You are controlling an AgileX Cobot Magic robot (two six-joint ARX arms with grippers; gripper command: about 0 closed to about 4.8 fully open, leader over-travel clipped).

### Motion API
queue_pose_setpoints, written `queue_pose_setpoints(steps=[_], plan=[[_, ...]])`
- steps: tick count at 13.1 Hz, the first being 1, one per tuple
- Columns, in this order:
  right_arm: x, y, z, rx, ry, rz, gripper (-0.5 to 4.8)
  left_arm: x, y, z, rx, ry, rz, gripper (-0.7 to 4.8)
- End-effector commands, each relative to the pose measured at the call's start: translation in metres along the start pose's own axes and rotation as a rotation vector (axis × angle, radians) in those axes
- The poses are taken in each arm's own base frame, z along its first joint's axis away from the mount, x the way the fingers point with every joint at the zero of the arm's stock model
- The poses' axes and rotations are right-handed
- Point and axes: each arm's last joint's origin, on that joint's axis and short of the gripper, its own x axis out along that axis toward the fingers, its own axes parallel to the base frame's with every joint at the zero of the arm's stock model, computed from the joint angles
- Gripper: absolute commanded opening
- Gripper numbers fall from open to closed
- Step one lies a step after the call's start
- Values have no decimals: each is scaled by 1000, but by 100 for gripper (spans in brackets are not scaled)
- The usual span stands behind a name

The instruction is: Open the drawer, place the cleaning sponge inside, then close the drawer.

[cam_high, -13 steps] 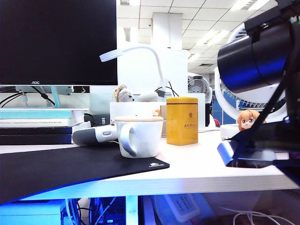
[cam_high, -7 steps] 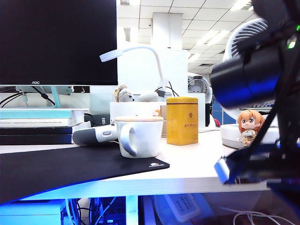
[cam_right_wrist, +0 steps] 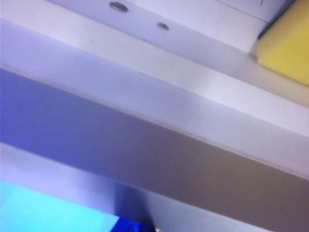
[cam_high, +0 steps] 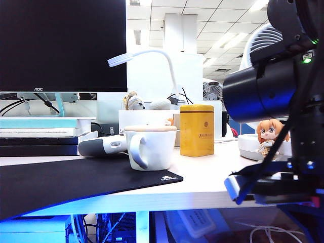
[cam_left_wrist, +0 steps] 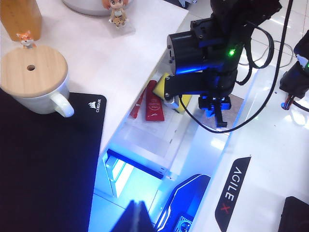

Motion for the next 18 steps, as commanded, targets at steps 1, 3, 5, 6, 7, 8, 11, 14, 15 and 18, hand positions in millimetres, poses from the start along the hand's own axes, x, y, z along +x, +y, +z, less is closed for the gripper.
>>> queue_pose_setpoints(steps=[1,3,5,6,7,8,11,14,15,18], plan=[[-1,0,5,10,-55,-13,-3,-1,0,2,11,-15,1,-5],[-1,1,6,12,-64,-11,-3,-1,0,2,10,-14,1,-5],[-1,1,8,11,-86,-6,-3,-1,0,2,10,-14,1,-5],[-1,1,9,11,-98,-6,-3,-1,0,2,10,-14,1,-5],[-2,1,10,11,-109,-13,-3,-1,0,2,10,-14,0,-5],[-2,1,11,14,-116,-24,-3,-1,0,2,9,-14,0,-5],[-2,1,14,16,-150,-33,-3,-1,0,2,10,-14,0,-5],[-3,3,20,30,-223,-18,-3,-1,0,2,10,-14,0,-5],[-4,3,22,29,-243,-22,-3,-1,0,2,10,-14,0,-5],[-5,3,26,29,-294,-46,-3,-1,0,2,10,-14,0,-5]])
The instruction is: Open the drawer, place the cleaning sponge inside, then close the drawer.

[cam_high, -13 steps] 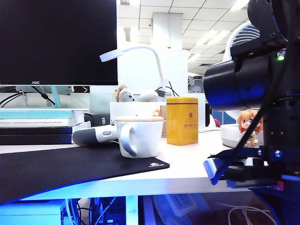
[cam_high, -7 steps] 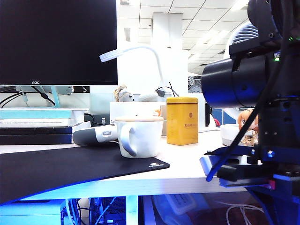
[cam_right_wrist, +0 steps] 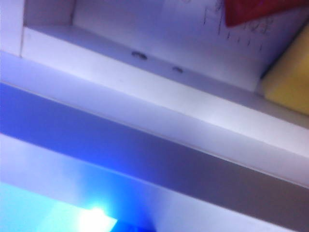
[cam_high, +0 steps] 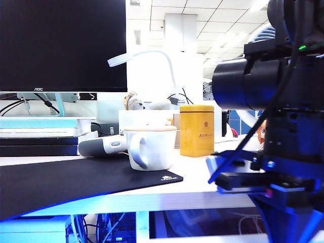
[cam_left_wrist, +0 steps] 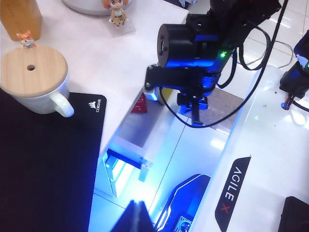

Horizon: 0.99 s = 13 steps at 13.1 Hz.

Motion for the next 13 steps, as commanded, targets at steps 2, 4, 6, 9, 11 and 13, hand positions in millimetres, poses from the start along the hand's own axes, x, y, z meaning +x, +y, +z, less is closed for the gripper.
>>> queue_pose_setpoints(steps=[2,4,6,9,11,13], plan=[[-1,1,6,2,-66,-23,-3,-1,0,2,10,-14,0,-5],[-1,0,9,4,-99,-37,-3,-1,0,2,10,-15,0,-5],[-2,-2,12,15,-132,-51,-3,-1,0,2,10,-15,0,-5],[-3,-9,18,46,-170,-45,-3,-1,0,2,10,-15,0,-5],[-4,-15,22,71,-194,-43,-3,-1,0,2,10,-14,0,-5],[-4,-19,25,85,-217,-41,-3,-1,0,2,10,-15,0,-5]])
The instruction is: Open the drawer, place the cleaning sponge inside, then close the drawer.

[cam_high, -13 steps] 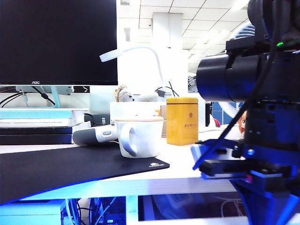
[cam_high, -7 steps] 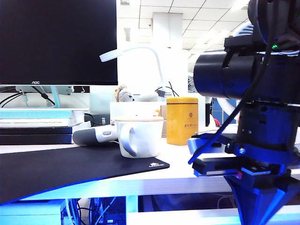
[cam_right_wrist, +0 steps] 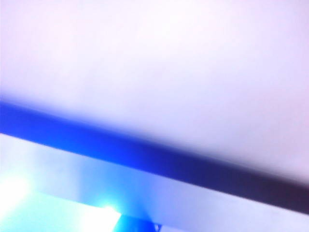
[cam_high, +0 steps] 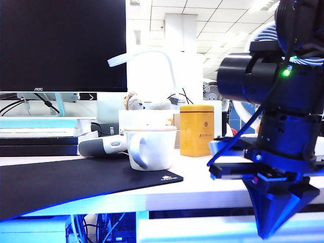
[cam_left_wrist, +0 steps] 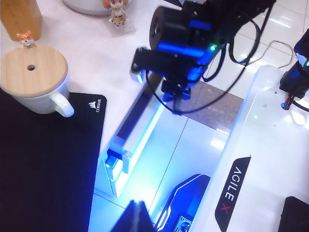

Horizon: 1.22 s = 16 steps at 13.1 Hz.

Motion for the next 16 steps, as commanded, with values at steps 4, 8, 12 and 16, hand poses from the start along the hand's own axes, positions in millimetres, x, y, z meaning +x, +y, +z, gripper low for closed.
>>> queue_pose_setpoints(steps=[4,8,12,16], plan=[[9,-3,11,27,-39,0,-3,-1,0,2,10,-14,0,-5],[15,0,24,28,-103,14,-3,-1,0,2,7,-13,0,-5],[15,-1,26,32,-133,-30,-3,-1,0,2,7,-13,0,-5],[15,-1,29,36,-169,-42,-3,-1,0,2,7,-13,0,-5]])
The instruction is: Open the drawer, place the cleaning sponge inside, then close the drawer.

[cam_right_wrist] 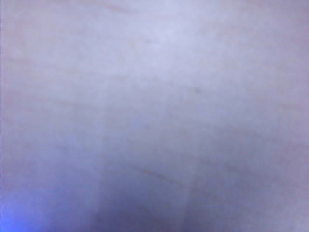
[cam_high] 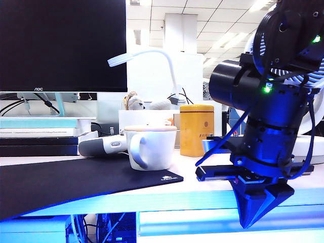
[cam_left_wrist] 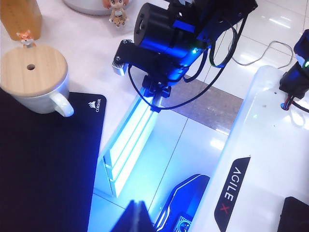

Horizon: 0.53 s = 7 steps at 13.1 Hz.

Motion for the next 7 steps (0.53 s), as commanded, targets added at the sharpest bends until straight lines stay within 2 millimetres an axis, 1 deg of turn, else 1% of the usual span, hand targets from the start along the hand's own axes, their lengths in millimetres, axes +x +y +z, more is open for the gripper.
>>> queue_pose_setpoints(steps=[1,3,5,7], plan=[[-1,1,6,8,-51,-2,-3,-1,0,1,9,-12,0,-5],[-2,1,3,1,-16,19,-3,-1,-1,1,5,-7,-3,-5],[-8,0,1,-4,3,15,-3,-1,-2,-1,-4,9,-11,-5],[-25,0,4,-6,-52,21,-3,-1,-2,-2,-11,16,-14,-5]])
